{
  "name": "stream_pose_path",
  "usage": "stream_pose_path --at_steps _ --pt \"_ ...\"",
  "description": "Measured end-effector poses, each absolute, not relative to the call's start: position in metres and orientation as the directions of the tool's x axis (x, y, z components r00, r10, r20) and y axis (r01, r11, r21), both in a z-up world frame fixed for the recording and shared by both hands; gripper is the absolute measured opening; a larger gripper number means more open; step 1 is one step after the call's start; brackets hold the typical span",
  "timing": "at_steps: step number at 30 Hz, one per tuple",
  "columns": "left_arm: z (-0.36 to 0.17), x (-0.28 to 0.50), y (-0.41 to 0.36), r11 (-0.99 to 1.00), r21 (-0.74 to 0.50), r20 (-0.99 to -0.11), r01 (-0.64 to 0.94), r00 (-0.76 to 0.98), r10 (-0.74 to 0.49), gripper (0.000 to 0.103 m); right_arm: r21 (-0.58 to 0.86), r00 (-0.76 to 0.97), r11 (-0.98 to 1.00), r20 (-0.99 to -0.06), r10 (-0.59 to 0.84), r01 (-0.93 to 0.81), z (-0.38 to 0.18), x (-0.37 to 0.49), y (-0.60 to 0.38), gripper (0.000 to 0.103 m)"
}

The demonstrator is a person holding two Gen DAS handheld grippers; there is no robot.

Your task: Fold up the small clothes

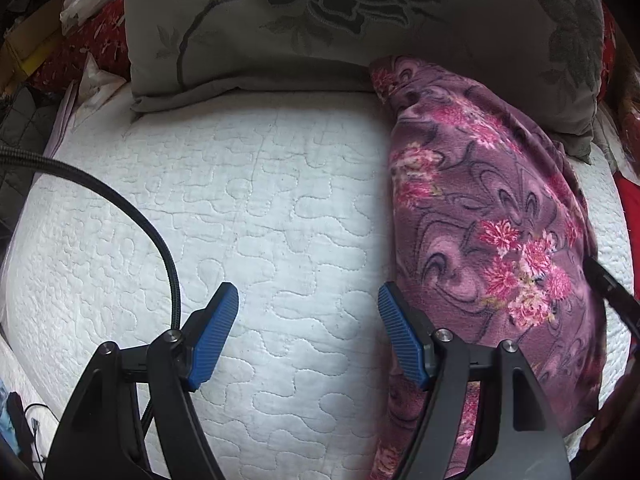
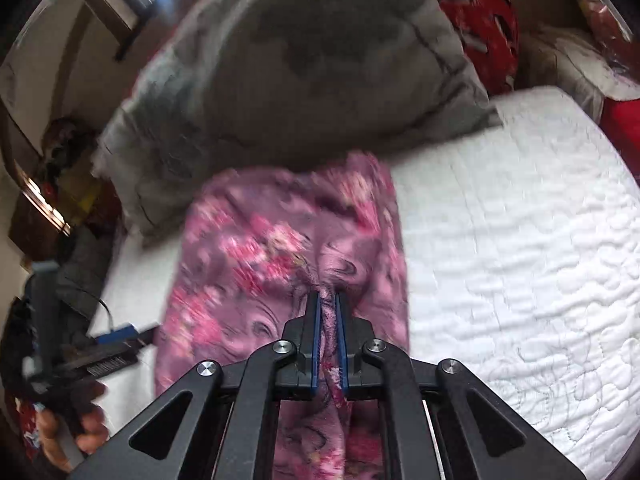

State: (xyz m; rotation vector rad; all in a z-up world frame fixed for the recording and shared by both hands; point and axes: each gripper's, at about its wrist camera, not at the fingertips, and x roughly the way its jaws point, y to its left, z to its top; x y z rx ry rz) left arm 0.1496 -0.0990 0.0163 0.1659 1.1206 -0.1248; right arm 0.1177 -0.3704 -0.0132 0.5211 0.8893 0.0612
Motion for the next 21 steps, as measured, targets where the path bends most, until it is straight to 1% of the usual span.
stream_pose_path --at_steps 2,3,5,6,7,9,12,14,16,17,18,19,20,21 --pt "0.016 0.151 -0.096 0.980 0.075 -0.899 0.184 0.437 -0.013 0.072 0.473 0.640 0.865 -0.719 0.272 0.165 -0.014 0.117 -0.371 0.009" --pt "0.016 0.153 -0.094 0.979 0.077 -0.899 0.187 0.438 -0.013 0.072 0.491 0.642 0.855 -0.712 0.283 0.168 -0.011 0.118 -0.373 0.016" --pt "0.019 0.159 -0.091 0.982 0.033 -0.901 0.188 0.431 -0.052 0.072 0.522 0.653 0.833 -0.698 0.292 0.185 -0.006 0.121 -0.379 0.018" --pt "0.021 0.163 -0.089 0.983 0.002 -0.900 0.184 0.428 -0.079 0.072 0.535 0.663 0.822 -0.689 0.291 0.196 -0.003 0.124 -0.383 0.023" --pt "0.025 0.168 -0.086 0.984 -0.038 -0.897 0.177 0.428 -0.111 0.072 0.543 0.671 0.813 -0.685 0.284 0.210 -0.002 0.128 -0.387 0.032" --pt "0.030 0.180 -0.085 0.981 -0.099 -0.891 0.170 0.424 -0.163 0.072 0.553 0.683 0.798 -0.681 0.266 0.240 -0.003 0.136 -0.395 0.040" --pt "0.029 0.203 -0.097 0.967 -0.142 -0.900 0.212 0.378 -0.215 0.072 0.577 0.671 0.768 -0.689 0.274 0.278 -0.014 0.155 -0.399 0.040" --pt "0.028 0.215 -0.107 0.962 -0.142 -0.902 0.234 0.369 -0.223 0.072 0.597 0.660 0.748 -0.690 0.295 0.290 -0.020 0.169 -0.399 0.039" --pt "0.031 0.222 -0.114 0.957 -0.135 -0.887 0.258 0.398 -0.233 0.059 0.579 0.677 0.782 -0.672 0.299 0.229 -0.011 0.178 -0.393 0.005" --pt "0.030 0.224 -0.120 0.955 -0.118 -0.885 0.272 0.407 -0.225 0.048 0.545 0.703 0.815 -0.658 0.270 0.197 -0.001 0.179 -0.389 0.004" --pt "0.027 0.228 -0.125 0.953 -0.102 -0.888 0.284 0.406 -0.216 0.043 0.530 0.735 0.829 -0.632 0.246 0.178 0.007 0.177 -0.389 0.004" --pt "0.021 0.232 -0.130 0.954 -0.092 -0.892 0.287 0.402 -0.207 0.043 0.534 0.751 0.826 -0.616 0.236 0.179 0.009 0.176 -0.391 0.004" --pt "0.019 0.231 -0.136 0.956 -0.085 -0.893 0.281 0.403 -0.198 0.043 0.533 0.742 0.822 -0.630 0.227 0.201 0.004 0.179 -0.393 0.004" --pt "0.017 0.233 -0.139 0.958 -0.081 -0.894 0.275 0.404 -0.191 0.043 0.518 0.709 0.825 -0.669 0.224 0.228 -0.007 0.184 -0.393 0.004"
